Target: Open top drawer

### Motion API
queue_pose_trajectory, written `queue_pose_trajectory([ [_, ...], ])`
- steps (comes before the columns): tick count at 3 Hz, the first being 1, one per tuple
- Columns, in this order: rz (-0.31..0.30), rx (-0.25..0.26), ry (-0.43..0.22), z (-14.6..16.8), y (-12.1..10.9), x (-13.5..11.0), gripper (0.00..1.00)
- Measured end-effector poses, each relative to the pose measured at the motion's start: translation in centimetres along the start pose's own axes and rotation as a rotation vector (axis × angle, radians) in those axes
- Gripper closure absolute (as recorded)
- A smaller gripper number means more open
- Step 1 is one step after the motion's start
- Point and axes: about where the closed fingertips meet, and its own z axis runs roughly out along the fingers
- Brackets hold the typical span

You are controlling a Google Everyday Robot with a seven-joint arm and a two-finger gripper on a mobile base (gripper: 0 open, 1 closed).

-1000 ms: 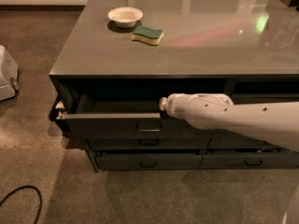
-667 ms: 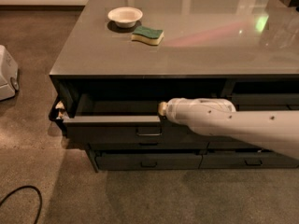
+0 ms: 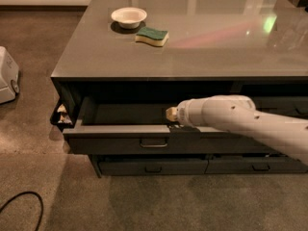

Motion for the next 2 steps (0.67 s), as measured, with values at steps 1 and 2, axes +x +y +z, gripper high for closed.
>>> queue_pose_trajectory([
  [1,-0.087,0.013,0.075,-2.0,-1.2,-1.4,1.00],
  [2,-0.161,0.028,0.194,-3.4,-1.9,-1.1,1.00],
])
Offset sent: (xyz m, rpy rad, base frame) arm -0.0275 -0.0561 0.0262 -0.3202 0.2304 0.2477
